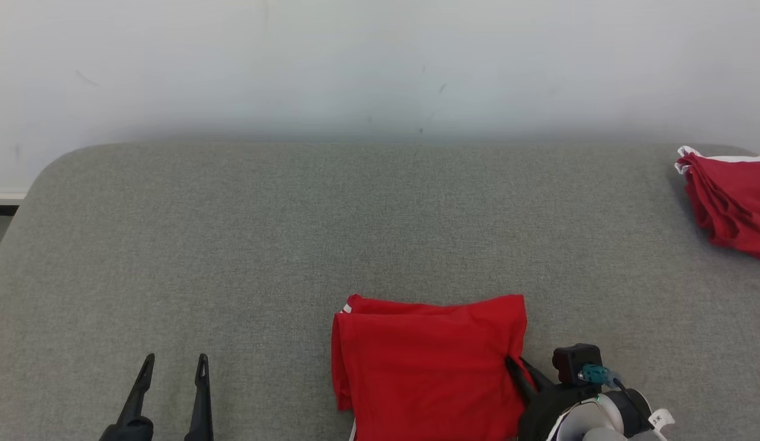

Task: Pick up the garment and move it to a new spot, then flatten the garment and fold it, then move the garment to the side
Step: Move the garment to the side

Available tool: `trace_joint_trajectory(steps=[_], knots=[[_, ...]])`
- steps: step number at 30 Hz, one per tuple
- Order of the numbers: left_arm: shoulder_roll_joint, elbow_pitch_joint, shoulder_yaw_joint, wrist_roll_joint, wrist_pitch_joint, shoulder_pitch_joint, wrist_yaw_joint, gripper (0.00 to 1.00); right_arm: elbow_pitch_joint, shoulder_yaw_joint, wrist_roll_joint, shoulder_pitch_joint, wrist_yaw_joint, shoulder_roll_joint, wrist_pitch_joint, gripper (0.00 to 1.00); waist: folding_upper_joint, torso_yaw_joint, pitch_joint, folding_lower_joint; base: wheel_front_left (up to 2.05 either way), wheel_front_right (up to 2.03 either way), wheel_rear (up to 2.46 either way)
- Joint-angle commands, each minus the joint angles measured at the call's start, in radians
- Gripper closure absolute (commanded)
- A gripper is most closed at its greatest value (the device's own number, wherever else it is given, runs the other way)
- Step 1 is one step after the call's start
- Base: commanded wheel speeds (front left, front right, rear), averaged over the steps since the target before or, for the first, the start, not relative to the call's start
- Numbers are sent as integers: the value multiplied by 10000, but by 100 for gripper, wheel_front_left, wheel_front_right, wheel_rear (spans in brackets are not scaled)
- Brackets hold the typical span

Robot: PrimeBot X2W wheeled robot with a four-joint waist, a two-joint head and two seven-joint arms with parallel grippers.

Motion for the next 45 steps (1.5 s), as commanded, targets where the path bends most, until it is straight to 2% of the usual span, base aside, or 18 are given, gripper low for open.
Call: trace_joint_trajectory(steps=[1, 11, 16, 17, 34, 45], knots=[[-37, 11, 29, -98, -28, -78, -26, 0, 102, 77, 108, -102, -28, -101, -17, 100, 0, -10, -3, 1, 0, 0, 0], [-162, -216, 40, -131, -28, -288, -1, 0, -61, 815, 704, -1937, -28, -922, -251, 100, 0, -341, 634, 1, 0, 0, 0], [-214, -328, -83, -75, -28, -803, -63, 0, -307, 1078, 968, -3389, -28, -1820, -197, 100, 0, -584, 1543, 1, 0, 0, 0], [-214, -328, -83, -75, -28, -803, -63, 0, -307, 1078, 968, -3389, -28, -1820, -197, 100, 0, -584, 1543, 1, 0, 0, 0], [59, -905, -363, 280, -28, -2222, -276, 0, -746, 1047, 1568, -6353, -28, -4904, 69, 100, 0, -1642, 3954, 1, 0, 0, 0], [450, -1765, -519, 562, -28, -2795, -315, 0, -322, 702, 1725, -8252, -28, -6286, 528, 100, 0, -2110, 5334, 1, 0, 0, 0]])
